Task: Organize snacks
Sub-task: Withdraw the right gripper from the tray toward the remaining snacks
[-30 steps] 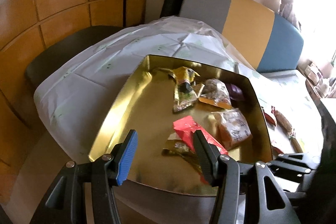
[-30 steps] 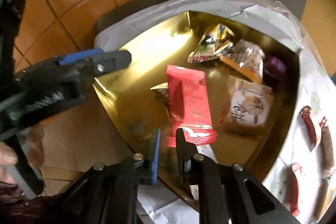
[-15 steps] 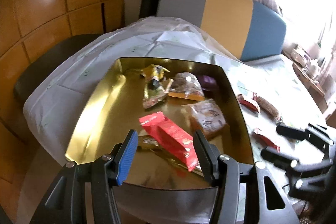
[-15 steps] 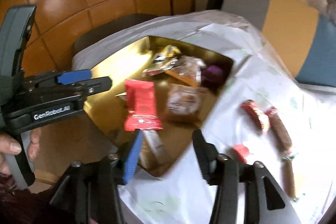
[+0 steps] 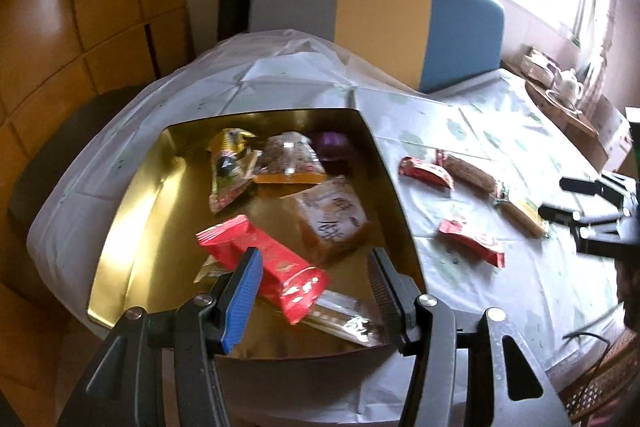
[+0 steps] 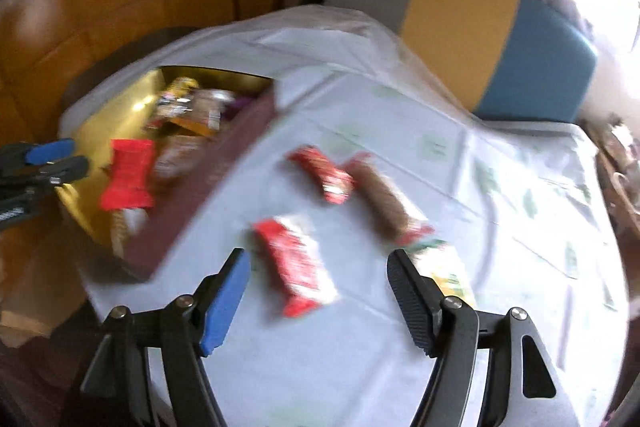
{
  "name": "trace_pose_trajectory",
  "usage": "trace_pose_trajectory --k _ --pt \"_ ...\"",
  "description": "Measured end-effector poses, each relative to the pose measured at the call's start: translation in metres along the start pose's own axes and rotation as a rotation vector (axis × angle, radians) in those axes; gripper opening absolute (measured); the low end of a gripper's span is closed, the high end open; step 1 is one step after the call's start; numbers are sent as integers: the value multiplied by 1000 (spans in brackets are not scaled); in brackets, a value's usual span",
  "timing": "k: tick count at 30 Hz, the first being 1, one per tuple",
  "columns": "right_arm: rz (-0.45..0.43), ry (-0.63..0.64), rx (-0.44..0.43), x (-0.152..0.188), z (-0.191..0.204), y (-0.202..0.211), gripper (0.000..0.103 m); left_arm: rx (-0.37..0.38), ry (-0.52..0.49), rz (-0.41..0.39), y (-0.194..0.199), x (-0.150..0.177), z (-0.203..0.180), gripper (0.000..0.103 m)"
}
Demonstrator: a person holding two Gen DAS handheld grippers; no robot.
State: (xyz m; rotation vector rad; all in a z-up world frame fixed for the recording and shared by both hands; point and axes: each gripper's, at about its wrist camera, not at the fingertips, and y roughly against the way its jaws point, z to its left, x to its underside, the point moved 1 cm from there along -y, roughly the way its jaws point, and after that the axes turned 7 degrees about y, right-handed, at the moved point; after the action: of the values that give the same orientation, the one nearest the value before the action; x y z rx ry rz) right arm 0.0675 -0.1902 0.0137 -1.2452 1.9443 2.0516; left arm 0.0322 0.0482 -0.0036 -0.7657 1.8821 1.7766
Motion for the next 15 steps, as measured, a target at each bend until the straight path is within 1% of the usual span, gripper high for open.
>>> trace_pose_trajectory --k 3,5,8,9,10,13,15 --pt "22 -43 69 14 -36 -5 72 11 -35 7 -2 0 -14 56" --pt "38 -104 119 27 -64 -11 72 19 -58 15 -3 -1 -23 56" --pt "66 -267 179 53 -107 -22 72 41 -98 20 -5 -1 -41 56" --pt "125 -327 216 58 -120 -28 72 49 -109 25 -6 0 -46 56" --pt "156 -385 256 63 -132 -31 72 57 -121 30 -7 0 -53 56" --pt "204 -484 253 72 -151 -36 72 89 -164 51 -11 3 -74 56" --pt "198 -526 230 74 -157 -34 72 111 -196 75 -16 5 -88 56"
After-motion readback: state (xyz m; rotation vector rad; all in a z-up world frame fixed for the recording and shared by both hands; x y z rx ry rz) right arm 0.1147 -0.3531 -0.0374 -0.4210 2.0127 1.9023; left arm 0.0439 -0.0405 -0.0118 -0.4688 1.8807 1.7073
